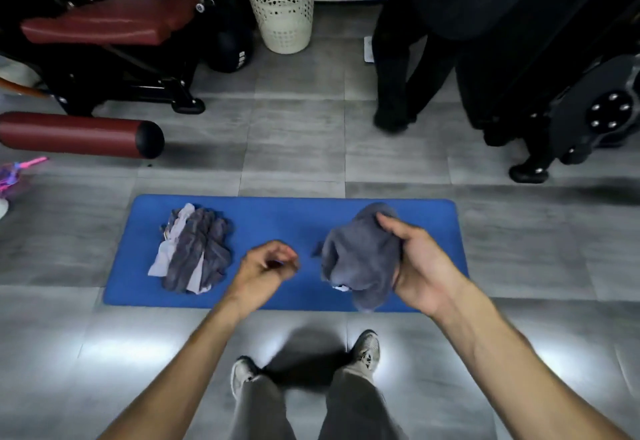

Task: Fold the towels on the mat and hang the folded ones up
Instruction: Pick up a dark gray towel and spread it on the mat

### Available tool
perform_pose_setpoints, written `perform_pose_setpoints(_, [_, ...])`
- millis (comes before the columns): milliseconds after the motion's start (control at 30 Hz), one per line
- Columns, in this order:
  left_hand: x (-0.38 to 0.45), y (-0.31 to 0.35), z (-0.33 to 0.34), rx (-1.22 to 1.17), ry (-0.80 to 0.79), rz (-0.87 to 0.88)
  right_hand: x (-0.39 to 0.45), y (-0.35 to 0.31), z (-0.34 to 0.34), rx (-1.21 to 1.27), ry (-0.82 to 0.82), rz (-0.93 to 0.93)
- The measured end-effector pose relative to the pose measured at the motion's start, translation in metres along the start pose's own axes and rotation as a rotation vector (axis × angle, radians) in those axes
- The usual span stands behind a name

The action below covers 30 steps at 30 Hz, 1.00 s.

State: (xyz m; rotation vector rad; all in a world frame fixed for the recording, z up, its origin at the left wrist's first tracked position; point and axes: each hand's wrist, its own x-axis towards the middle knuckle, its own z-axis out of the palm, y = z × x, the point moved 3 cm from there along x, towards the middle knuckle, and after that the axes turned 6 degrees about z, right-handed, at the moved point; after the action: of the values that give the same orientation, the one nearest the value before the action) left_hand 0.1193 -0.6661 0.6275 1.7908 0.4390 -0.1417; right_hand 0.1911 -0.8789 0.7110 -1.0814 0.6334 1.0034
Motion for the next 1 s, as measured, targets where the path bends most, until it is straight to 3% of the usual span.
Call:
perform_pose_setpoints(100, [-0.019, 0.019, 0.066, -0.109, -0.194, 0.027, 0.005, -0.005, -0.012, 0.206, -0.058, 0.029])
perform_pose_setpoints(267, [-0.029, 0.024, 0.123, -0.207, -0.314, -0.040, 0.008, -0.006, -0.032, 0.471, -0.167, 0.036])
perform_pose_setpoints(367, [-0.024, 0.012, 0.145, -0.234, -0.249, -0.081, 0.009, -0.004, -0.038, 0.539, -0.164, -0.063])
perform_pose_setpoints(500, [-0.014, -0.009, 0.145, -0.044, -0.026, -0.021, 0.010, -0.001, -0.042, 0.636, -0.214, -0.142])
perform_pose_setpoints(600, [-0.017, -0.037, 0.126, 0.038, -0.025, -0.030, 0.010, -0.006, -0.049, 0.586, -0.221, -0.223])
perform_pose_setpoints(700, [-0.023, -0.073, 0.100, 0.120, -0.100, -0.087, 0.020, -0.004, -0.059, 0.466, -0.139, -0.254])
perform_pose_setpoints(800, [-0.033, -0.078, 0.080, 0.203, -0.385, -0.174, 0.023, 0.006, -0.054, 0.330, -0.090, -0.189])
perform_pose_setpoints(867, [-0.038, -0.083, 0.068, 0.312, -0.617, -0.198, 0.021, 0.013, -0.047, -0.037, -0.029, -0.157])
perform_pose_setpoints(900, [-0.037, -0.086, 0.061, 0.321, -0.650, -0.198, 0.021, 0.017, -0.044, -0.320, 0.013, -0.140])
perform_pose_setpoints(933, [-0.034, -0.090, 0.053, 0.293, -0.627, -0.192, 0.023, 0.024, -0.045, -0.594, 0.038, -0.121])
perform_pose_setpoints(1000, [-0.024, -0.088, 0.040, 0.271, -0.437, -0.171, 0.029, 0.038, -0.044, -1.064, 0.003, -0.111])
